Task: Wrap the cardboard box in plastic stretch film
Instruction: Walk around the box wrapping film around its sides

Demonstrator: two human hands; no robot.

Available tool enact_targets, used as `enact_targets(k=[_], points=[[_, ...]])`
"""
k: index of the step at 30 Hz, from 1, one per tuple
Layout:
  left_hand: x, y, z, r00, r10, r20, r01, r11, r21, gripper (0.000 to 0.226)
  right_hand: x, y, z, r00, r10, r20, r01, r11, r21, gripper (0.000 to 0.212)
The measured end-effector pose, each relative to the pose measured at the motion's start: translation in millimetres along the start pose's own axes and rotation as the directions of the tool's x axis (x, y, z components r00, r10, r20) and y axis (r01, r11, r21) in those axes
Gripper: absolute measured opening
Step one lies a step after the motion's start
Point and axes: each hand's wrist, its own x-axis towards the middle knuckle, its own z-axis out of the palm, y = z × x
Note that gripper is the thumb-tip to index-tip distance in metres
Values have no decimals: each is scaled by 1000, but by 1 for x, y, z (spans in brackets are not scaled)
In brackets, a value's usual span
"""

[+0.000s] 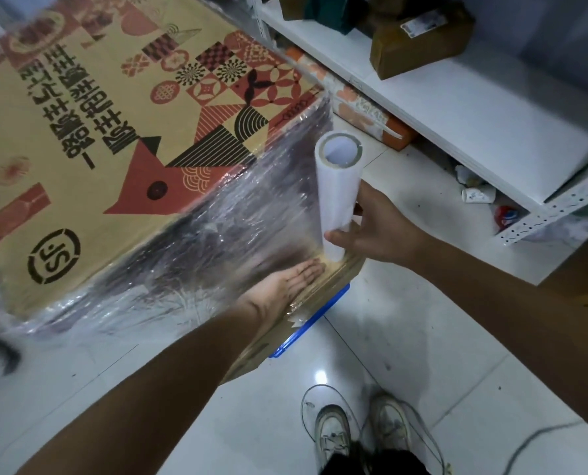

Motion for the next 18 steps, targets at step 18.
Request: enact_targets(k=[18], points=[[15, -2, 9, 998, -55, 28, 54, 998, 25, 77, 7, -5, -4, 999, 7, 46, -6, 999, -32, 57]])
